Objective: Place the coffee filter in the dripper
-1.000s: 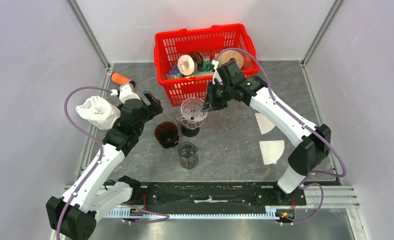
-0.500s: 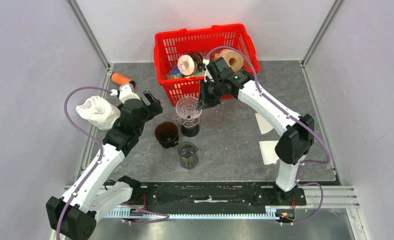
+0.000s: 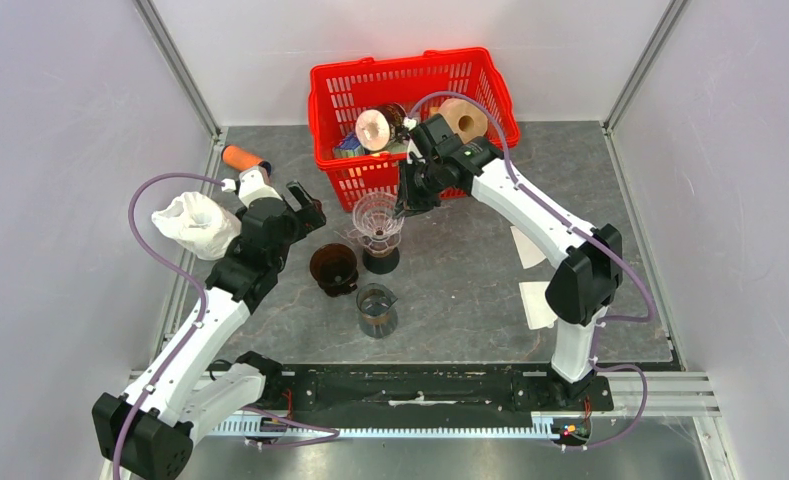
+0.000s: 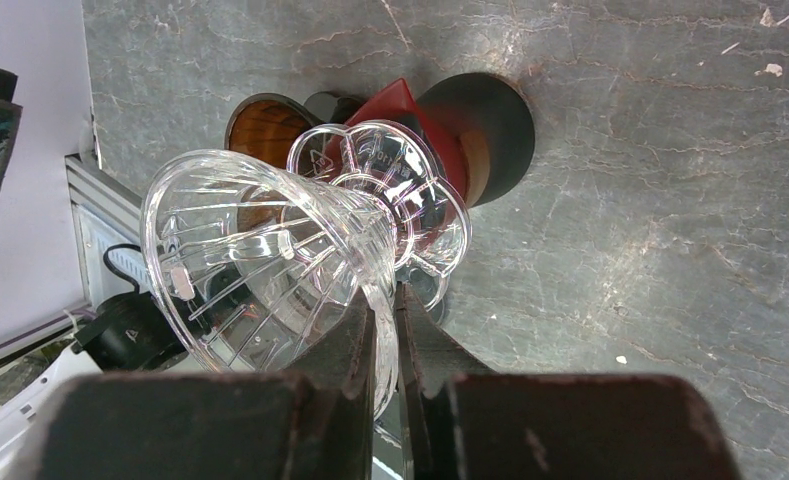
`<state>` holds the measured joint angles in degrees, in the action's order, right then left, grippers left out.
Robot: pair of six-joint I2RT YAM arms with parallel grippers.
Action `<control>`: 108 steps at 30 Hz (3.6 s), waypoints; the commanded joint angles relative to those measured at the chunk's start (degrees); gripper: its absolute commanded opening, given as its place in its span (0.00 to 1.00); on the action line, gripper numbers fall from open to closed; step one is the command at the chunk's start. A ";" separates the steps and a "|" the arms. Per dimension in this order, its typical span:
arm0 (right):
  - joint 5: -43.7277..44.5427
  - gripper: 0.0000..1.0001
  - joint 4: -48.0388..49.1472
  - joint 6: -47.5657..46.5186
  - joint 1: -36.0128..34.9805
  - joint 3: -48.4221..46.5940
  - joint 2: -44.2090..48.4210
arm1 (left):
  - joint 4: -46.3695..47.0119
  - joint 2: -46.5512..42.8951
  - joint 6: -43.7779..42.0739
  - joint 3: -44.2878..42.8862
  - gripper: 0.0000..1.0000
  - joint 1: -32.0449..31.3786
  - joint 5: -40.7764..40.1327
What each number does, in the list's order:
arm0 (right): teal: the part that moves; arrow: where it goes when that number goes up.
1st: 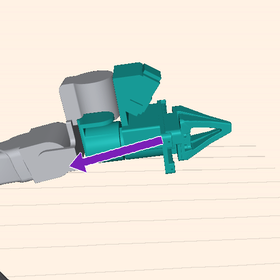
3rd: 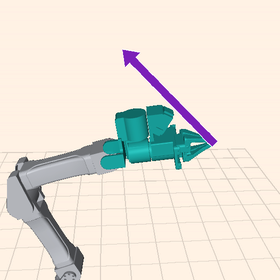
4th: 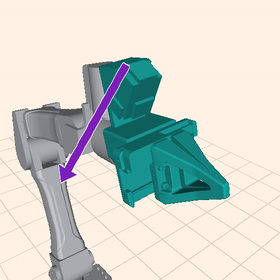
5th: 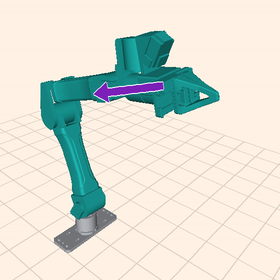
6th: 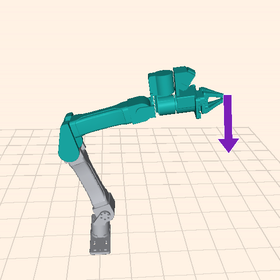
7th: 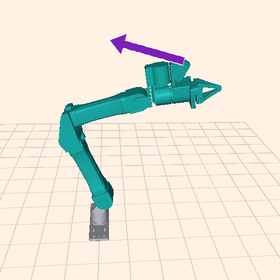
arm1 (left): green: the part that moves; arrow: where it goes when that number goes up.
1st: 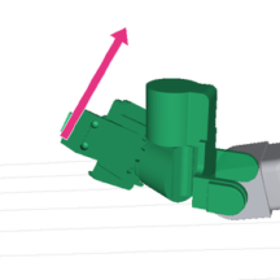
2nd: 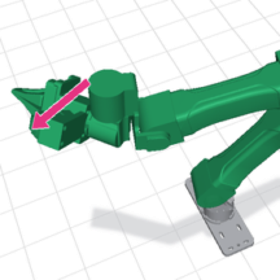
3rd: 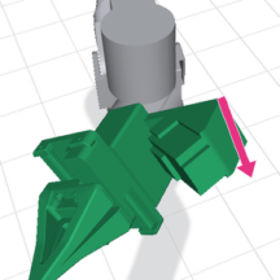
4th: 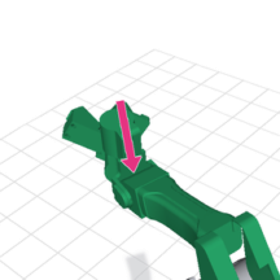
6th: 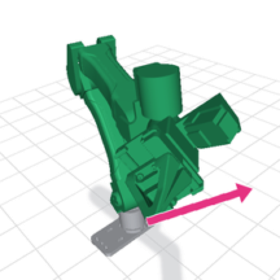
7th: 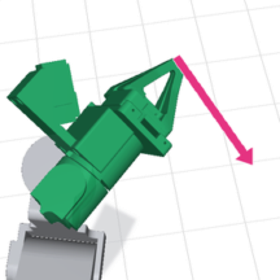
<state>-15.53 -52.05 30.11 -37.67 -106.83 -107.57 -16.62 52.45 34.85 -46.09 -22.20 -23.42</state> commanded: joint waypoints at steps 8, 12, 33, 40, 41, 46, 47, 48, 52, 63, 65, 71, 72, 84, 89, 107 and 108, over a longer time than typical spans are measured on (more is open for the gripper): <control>0.26 0.00 0.48 -0.25 -0.52 -3.13 -1.34 | 0.98 0.10 0.25 -0.67 0.97 0.25 0.70; 0.28 0.01 0.48 -0.11 -0.72 -3.21 -1.49 | 1.11 0.18 0.37 -0.58 0.97 0.28 0.91; 1.38 0.33 0.82 0.72 -0.69 -3.21 -1.04 | 1.22 -0.08 0.59 -0.34 0.97 0.26 1.71; -0.79 0.44 1.89 0.61 -0.68 -4.15 -0.98 | 1.24 0.04 0.65 -0.41 0.97 0.26 2.11; -0.82 0.47 1.87 0.65 -0.67 -4.39 -1.02 | 1.24 0.08 0.63 -0.49 0.97 0.30 2.23; 1.39 0.73 1.95 0.04 -0.73 -4.78 0.11 | 1.32 -0.15 0.66 -0.32 0.97 0.25 2.05; 2.57 0.85 2.03 -0.12 -0.73 -4.56 0.68 | 1.33 -0.09 0.57 -0.32 0.97 0.25 2.14; 3.75 0.93 2.15 -0.11 -0.74 -4.22 1.26 | 1.12 -0.10 0.62 -0.48 0.97 0.29 2.23; 7.79 0.97 4.14 1.38 -0.15 -1.31 5.04 | 1.22 -0.50 0.67 -0.25 0.97 0.30 2.23; 27.40 0.97 11.23 10.80 9.26 23.48 27.18 | 0.51 -1.56 0.13 -0.44 0.97 0.31 1.50; 32.75 0.97 11.27 11.78 11.32 29.66 32.70 | 1.23 -1.60 0.34 0.17 0.97 0.23 1.40; 41.62 0.97 8.25 12.01 15.99 43.98 44.59 | 1.34 -0.88 0.27 -0.12 0.97 0.29 1.89; 42.01 0.97 6.83 12.43 16.67 45.00 45.69 | 1.79 -0.82 0.27 0.10 0.97 0.31 1.89; 31.42 0.97 -7.17 17.73 29.55 54.97 46.37 | 0.74 -0.62 -0.03 -0.41 0.97 0.30 1.38; 26.74 0.97 -4.31 18.67 36.31 63.78 48.06 | 1.02 -0.88 -0.13 -0.23 0.97 0.26 0.93; 25.08 0.89 10.45 16.86 42.50 72.77 39.72 | 0.80 -1.43 0.52 -0.06 0.97 0.30 0.68; 25.24 0.87 10.57 16.88 42.53 72.77 39.59 | 0.80 -1.39 0.56 0.01 0.97 0.28 0.58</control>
<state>8.86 -44.93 47.00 4.43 -34.26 -67.20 -17.17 52.23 34.85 -46.09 -22.20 -21.93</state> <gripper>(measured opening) 0.895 0.969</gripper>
